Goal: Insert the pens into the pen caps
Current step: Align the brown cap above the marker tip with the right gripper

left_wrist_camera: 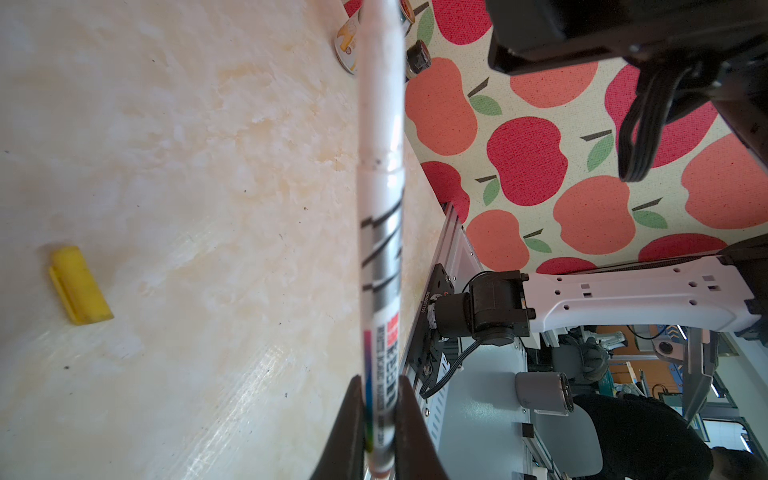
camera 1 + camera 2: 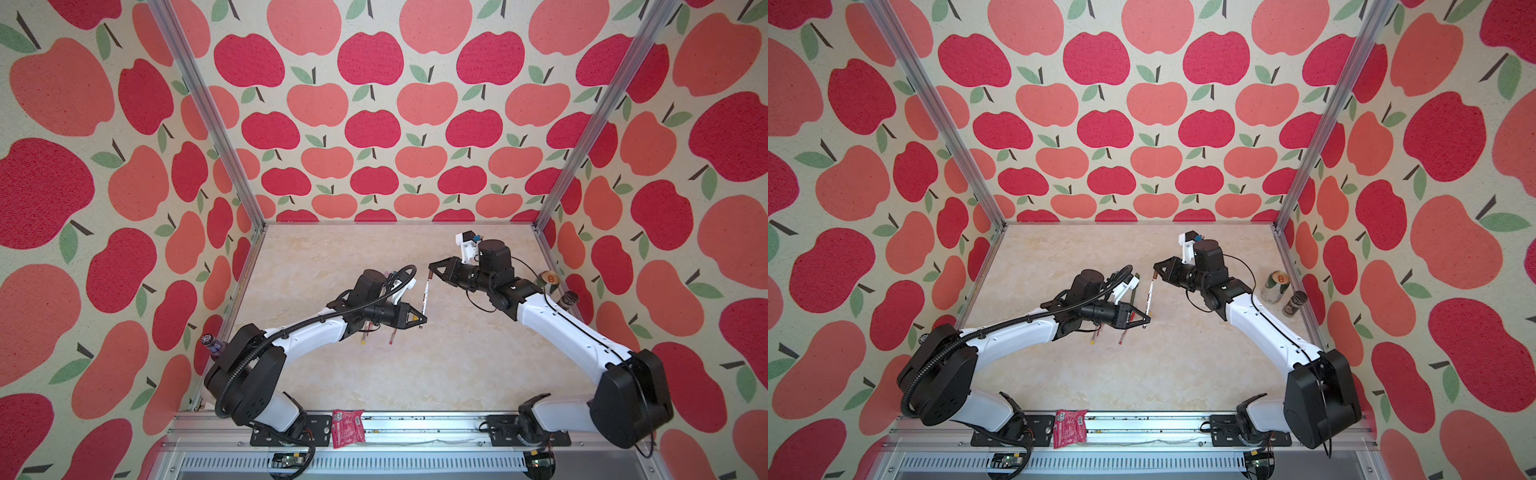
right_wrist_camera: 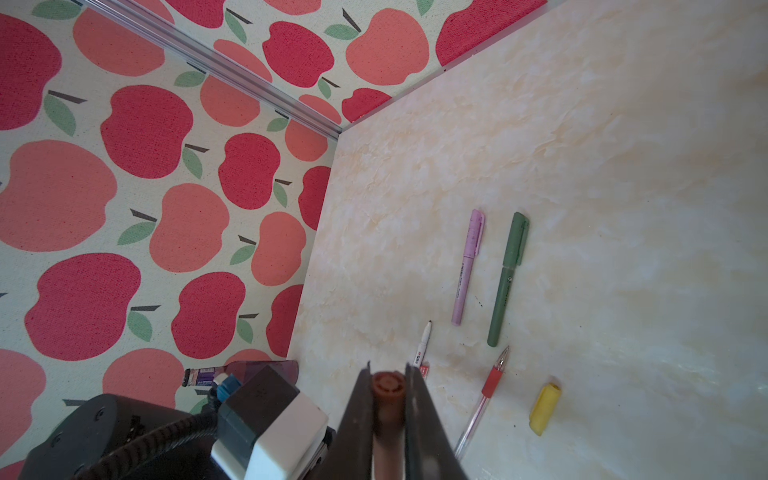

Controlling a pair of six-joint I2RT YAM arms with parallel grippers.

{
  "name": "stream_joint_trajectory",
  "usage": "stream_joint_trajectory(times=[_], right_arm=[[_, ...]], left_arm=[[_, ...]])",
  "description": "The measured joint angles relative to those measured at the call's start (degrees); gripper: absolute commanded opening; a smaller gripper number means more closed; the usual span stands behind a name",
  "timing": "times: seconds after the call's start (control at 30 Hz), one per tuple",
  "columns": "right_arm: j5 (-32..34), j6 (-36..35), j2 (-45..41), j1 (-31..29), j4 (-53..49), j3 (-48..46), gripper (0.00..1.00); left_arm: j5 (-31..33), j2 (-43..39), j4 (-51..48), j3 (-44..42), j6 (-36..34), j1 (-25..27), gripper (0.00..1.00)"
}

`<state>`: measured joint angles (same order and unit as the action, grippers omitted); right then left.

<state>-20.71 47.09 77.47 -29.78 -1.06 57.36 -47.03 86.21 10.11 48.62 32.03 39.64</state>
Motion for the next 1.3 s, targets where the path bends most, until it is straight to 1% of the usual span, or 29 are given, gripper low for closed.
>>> stream_joint_trajectory(times=[0.97,1.3], right_arm=[[0.55,-0.13,-0.46,-1.97,-0.35,-0.02,0.07],[1.11,-1.97,-1.73,-2.14,-1.62,-0.02,0.07]], left_arm=[[0.02,-0.17,-0.24,-0.07,-0.39,-0.02,0.00],[0.00,-0.72,-0.20,-0.42,-0.59,-0.02,0.00]])
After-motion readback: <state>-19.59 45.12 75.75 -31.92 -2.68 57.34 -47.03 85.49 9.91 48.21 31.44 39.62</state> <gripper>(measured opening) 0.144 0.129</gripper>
